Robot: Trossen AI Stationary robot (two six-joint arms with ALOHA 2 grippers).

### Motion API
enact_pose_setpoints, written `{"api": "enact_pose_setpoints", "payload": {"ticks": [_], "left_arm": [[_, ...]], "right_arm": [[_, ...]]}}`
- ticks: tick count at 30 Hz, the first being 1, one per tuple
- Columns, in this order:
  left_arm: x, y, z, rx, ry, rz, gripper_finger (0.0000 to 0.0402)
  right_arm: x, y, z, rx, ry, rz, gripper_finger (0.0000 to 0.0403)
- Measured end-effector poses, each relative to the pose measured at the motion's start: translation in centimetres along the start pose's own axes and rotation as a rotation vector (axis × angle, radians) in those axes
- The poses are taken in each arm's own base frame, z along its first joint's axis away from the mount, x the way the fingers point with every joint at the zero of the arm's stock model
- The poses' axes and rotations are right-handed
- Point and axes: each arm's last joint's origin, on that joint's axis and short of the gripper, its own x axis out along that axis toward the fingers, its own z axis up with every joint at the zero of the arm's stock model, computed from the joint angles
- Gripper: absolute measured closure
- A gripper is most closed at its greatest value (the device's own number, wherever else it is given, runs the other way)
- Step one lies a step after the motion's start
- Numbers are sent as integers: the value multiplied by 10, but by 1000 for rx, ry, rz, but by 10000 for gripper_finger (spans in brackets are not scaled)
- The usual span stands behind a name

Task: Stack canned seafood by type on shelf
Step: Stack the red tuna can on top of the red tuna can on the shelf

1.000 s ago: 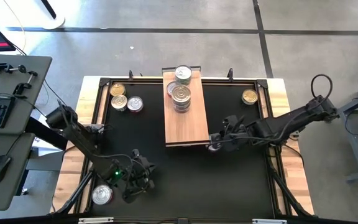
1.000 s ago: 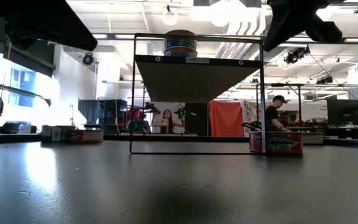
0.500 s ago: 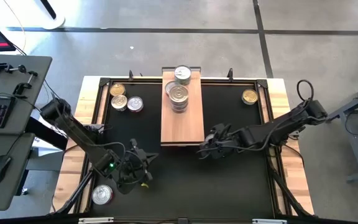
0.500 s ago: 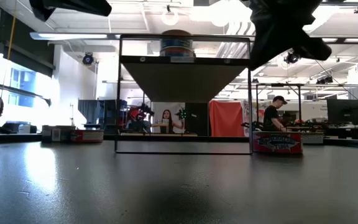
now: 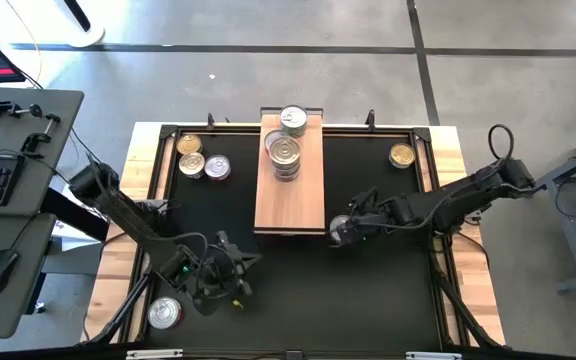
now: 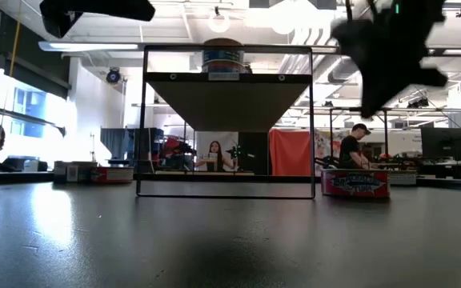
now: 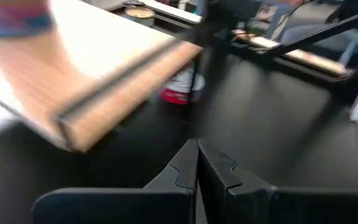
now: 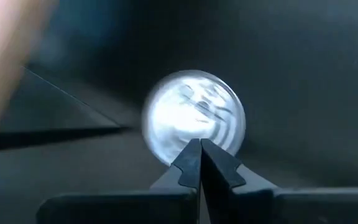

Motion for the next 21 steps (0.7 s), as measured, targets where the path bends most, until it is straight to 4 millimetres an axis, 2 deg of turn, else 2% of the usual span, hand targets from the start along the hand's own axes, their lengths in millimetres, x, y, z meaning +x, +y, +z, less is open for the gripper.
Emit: {"api": "enact_pose_setpoints", "payload": {"ticks": [3,6,11,16,21], "left_arm": [[9,-20,-15,-72,-21,-71,402],[17,-39,-31,-91,-44,-162,402],[32,-65,-43,-101,-44,-197,402],[46,-84,-41,-102,-38,-212,401],[53,-88,-35,-70,-37,-221,402]], "right_arm": [[28,-24,1,8,93,-7,403],[49,-42,4,42,95,34,403],[56,-35,4,65,47,217,403],[60,-34,-8,23,63,175,403],[61,-31,-28,-21,88,132,403]]}}
